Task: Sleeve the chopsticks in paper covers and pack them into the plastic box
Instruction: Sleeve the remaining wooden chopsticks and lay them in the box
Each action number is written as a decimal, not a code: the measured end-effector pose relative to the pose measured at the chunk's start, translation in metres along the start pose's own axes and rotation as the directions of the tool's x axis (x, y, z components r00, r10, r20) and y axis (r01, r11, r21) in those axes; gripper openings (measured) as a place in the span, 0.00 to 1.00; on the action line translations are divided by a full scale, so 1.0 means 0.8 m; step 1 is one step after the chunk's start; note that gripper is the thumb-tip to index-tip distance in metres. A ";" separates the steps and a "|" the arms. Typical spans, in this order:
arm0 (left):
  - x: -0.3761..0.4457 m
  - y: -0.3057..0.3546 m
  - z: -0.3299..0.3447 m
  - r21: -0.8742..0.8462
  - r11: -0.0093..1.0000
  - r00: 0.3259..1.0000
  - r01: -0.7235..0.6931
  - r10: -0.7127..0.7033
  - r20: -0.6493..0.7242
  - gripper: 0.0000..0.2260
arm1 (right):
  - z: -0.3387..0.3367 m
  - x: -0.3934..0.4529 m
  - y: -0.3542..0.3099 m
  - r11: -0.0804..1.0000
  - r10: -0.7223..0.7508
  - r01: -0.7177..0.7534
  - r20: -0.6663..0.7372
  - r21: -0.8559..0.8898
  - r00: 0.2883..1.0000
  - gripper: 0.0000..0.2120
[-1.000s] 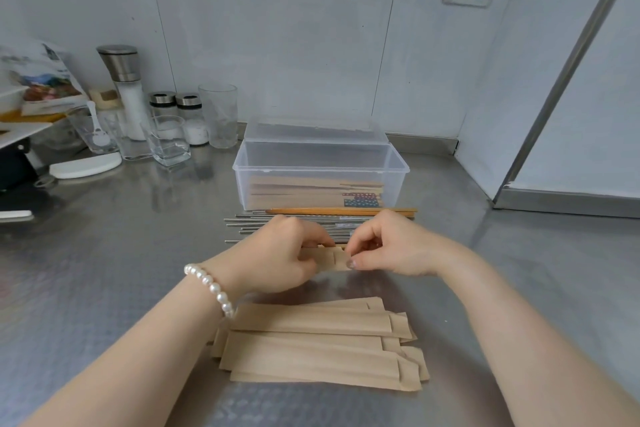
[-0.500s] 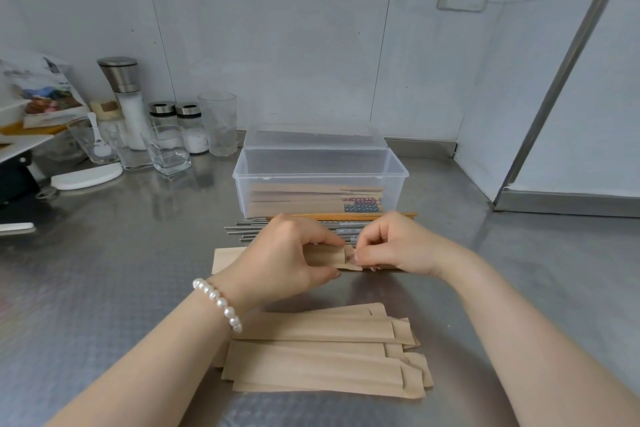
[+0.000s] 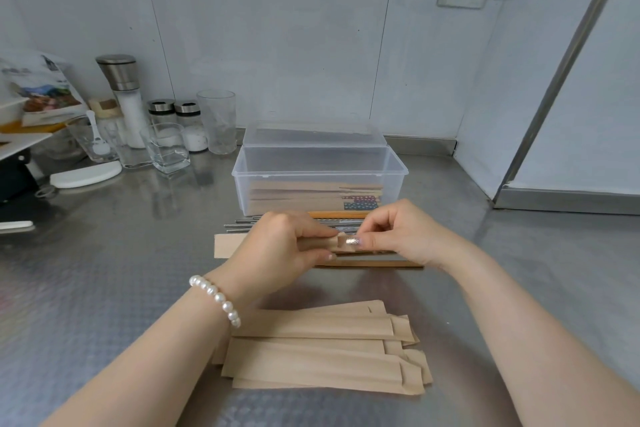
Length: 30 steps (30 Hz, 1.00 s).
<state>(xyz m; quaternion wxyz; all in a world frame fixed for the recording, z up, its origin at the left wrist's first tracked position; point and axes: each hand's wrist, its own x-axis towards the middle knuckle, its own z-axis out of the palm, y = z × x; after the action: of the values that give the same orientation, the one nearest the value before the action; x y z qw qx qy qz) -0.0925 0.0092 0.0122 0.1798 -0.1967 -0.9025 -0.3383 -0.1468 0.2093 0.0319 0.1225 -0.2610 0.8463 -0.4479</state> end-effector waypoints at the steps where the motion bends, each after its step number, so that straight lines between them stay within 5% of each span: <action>1: 0.000 -0.002 -0.002 0.003 1.000 0.999 0.027 -0.027 -0.020 0.13 | -0.005 0.000 0.003 1.000 0.004 -0.005 -0.034 -0.016 0.999 0.08; 7: 0.001 -0.013 -0.008 0.060 0.993 0.994 0.100 -0.098 -0.039 0.12 | -0.009 0.003 0.021 0.947 0.106 -0.100 0.003 -0.306 0.994 0.12; 16: 0.001 -0.018 -0.006 0.077 0.991 0.994 0.110 -0.109 -0.019 0.13 | -0.005 0.007 0.025 0.930 0.097 -0.078 0.035 -0.359 0.995 0.04; 22: 0.000 -0.020 -0.008 0.080 0.987 0.990 0.142 -0.140 -0.021 0.13 | -0.014 0.002 0.024 0.942 0.054 -0.047 0.010 -0.331 0.998 0.11; 30: 0.001 -0.019 -0.021 -0.024 0.976 0.972 0.218 -0.219 -0.090 0.13 | -0.071 -0.023 0.030 0.991 0.095 -0.104 -0.108 -0.084 0.990 0.05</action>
<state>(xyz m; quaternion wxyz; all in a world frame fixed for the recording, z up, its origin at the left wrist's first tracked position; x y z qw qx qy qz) -0.0969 -0.0124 0.0160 0.1816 -0.0818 -0.9071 -0.3709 -0.1645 0.2697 0.0441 0.0890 -0.2000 0.8828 -0.4157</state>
